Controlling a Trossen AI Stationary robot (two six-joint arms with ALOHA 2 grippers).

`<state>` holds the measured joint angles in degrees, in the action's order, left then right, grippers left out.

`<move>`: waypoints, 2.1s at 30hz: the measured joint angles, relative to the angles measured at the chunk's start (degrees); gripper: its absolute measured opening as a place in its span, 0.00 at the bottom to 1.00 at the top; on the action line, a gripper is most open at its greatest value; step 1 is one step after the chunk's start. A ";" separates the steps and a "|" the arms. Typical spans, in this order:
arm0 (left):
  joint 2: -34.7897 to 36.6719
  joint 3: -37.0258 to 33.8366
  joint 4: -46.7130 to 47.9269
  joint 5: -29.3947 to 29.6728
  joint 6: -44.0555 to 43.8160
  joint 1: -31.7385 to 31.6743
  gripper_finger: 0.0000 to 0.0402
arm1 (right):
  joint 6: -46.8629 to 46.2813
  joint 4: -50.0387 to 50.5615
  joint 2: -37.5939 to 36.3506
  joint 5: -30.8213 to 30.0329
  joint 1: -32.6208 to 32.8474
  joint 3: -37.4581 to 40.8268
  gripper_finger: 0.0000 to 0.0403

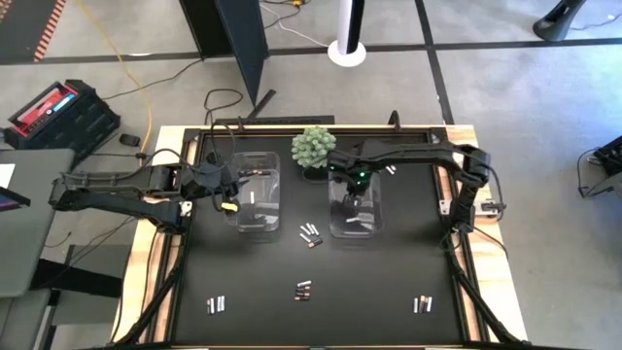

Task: Sort batteries
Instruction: Put the white-blue battery into the right transparent bin, then put the black-brown battery into the left transparent bin

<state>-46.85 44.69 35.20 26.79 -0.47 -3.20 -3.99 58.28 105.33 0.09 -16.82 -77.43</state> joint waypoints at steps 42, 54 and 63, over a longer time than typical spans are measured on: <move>0.02 0.00 0.02 0.00 2.84 0.00 0.18 | -1.33 1.89 -0.47 0.05 4.11 -3.63 0.19; 0.02 0.00 0.00 0.00 0.76 -0.02 0.18 | -3.69 2.71 -21.40 -4.01 -3.57 -3.63 0.19; 0.02 0.00 0.00 0.00 0.35 -0.02 0.18 | -9.05 2.89 -30.88 -12.25 -12.92 1.02 0.19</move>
<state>-46.83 44.69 35.20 26.79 -0.12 -3.22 -13.04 61.17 74.45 -12.16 -29.74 -76.41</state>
